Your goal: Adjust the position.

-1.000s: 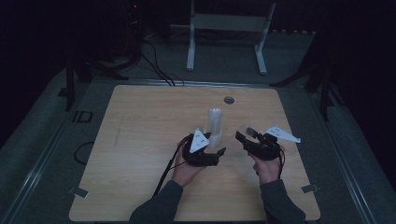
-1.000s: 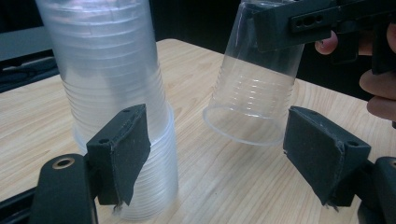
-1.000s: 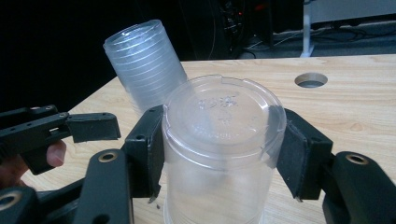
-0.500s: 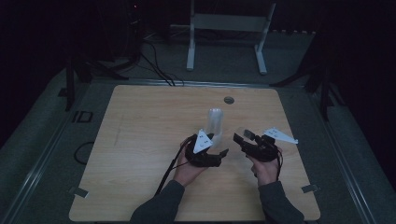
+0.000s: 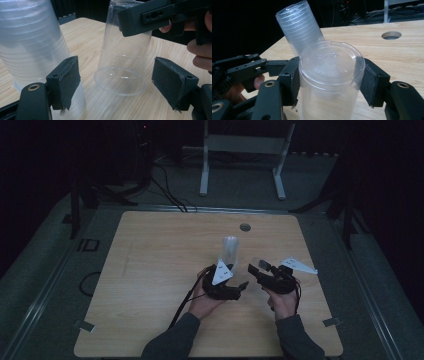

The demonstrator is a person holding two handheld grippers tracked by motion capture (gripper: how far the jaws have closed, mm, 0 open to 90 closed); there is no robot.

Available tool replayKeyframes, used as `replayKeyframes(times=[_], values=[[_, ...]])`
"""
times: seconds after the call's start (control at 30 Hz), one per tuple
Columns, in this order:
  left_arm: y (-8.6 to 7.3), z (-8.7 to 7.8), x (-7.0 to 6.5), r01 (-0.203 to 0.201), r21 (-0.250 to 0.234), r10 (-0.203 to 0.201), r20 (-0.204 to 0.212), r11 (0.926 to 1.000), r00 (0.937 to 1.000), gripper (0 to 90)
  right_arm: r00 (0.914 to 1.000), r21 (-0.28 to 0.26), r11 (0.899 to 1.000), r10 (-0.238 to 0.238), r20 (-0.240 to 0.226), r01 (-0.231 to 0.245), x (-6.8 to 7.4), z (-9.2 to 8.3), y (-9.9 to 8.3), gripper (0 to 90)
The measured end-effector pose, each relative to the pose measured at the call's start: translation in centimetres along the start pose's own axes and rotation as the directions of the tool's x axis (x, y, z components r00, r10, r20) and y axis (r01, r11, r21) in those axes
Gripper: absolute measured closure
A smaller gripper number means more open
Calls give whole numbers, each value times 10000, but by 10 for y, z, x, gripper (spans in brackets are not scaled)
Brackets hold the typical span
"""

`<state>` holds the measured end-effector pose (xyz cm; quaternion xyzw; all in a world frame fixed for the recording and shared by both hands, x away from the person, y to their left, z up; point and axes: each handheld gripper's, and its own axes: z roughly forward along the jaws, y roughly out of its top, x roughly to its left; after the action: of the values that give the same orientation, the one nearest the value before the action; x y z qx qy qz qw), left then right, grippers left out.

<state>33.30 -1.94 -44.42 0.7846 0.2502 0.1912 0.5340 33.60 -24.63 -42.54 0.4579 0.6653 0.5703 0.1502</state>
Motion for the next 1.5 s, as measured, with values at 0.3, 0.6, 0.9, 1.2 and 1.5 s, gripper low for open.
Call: replayKeyframes(times=[0.3, 0.6, 0.9, 1.2, 1.5], values=[[0, 5, -2, 31, 48, -31, 81, 10000, 10000, 220, 9993, -52, 9996, 284, -257, -286, 0, 0, -1, 404], [0, 10, -3, 67, 96, -68, 183, 9999, 9998, 220, 9961, -72, 9981, 611, -634, -616, -1, 1, -2, 406], [0, 16, -4, 100, 104, -103, 225, 9999, 9997, 220, 9887, -168, 9939, 1071, -1044, -1094, -3, 1, -2, 408], [-1, 20, -3, 235, 48, -236, 296, 9997, 9993, 210, 9787, -191, 9878, 1506, -1398, -1547, -5, 1, -3, 409], [-3, 23, -2, 241, 148, -245, 240, 9996, 9994, 203, 9602, -234, 9767, 2050, -1896, -2132, -8, 1, -3, 410]])
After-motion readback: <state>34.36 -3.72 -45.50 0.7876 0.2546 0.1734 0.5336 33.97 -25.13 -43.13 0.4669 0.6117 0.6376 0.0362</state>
